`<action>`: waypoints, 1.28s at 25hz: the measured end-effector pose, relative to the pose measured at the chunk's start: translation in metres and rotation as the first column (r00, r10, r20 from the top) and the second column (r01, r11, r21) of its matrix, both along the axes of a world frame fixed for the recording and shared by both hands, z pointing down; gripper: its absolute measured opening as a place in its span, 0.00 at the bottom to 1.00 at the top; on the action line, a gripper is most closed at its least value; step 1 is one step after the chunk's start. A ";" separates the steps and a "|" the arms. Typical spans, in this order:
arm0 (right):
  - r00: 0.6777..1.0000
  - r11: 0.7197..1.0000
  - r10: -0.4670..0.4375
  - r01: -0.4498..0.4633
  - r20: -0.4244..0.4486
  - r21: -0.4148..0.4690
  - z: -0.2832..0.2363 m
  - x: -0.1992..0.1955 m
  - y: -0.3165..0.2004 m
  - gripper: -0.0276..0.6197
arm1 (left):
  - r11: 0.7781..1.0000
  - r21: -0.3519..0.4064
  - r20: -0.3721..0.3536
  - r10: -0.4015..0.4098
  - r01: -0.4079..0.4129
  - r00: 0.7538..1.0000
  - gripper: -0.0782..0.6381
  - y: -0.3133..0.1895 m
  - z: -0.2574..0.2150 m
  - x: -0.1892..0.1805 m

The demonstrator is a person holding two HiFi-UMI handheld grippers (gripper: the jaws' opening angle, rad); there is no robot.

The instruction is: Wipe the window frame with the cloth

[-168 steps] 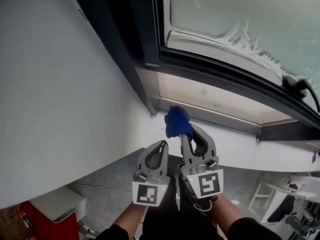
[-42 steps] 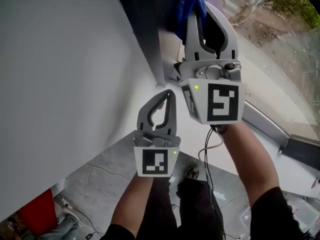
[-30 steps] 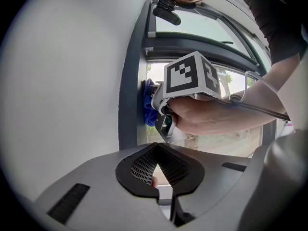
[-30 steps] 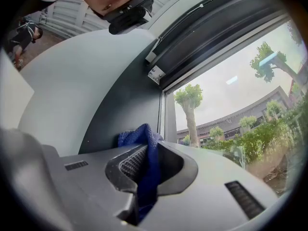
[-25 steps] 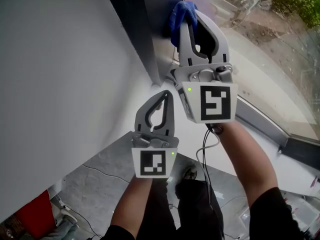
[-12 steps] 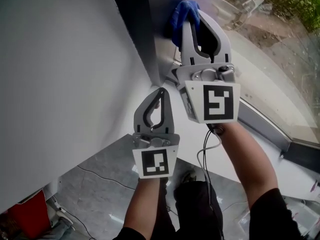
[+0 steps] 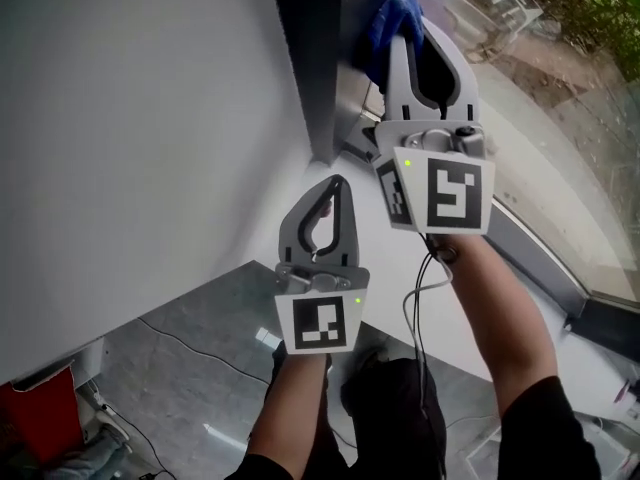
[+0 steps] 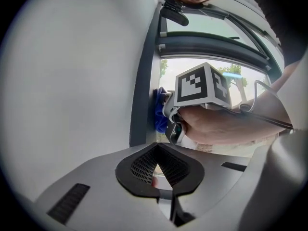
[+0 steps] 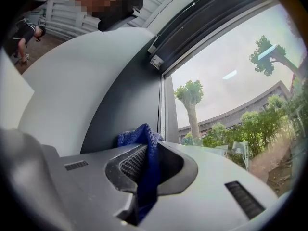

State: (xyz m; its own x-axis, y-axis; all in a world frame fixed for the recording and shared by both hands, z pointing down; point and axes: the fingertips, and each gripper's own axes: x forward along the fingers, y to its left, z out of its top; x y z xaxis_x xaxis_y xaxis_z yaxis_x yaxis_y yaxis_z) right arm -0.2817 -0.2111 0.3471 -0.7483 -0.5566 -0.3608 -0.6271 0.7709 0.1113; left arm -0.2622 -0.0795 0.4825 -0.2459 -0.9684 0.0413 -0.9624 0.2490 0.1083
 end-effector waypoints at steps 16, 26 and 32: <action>0.999 1.000 -0.023 0.023 0.036 -0.009 0.006 -0.001 -0.002 0.08 | 0.982 -0.095 0.205 0.177 -0.160 0.963 0.12 -0.024 0.017 0.016; 0.998 0.995 -0.021 0.016 0.052 0.094 0.004 0.000 -0.001 0.08 | 0.997 0.049 0.004 0.066 -0.066 0.998 0.12 -0.035 0.026 -0.008; 0.998 0.995 -0.029 0.023 0.056 0.102 0.003 0.001 0.001 0.08 | 0.995 0.060 0.052 0.081 -0.084 0.995 0.12 -0.033 0.038 -0.005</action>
State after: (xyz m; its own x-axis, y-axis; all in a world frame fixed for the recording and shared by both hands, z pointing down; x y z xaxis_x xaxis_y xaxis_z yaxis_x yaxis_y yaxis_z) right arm -0.2808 -0.2103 0.3503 -0.7386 -0.4959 -0.4567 -0.6147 0.7735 0.1542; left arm -0.2676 -0.1123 0.5204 -0.1654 -0.9858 -0.0301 -0.9840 0.1629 0.0726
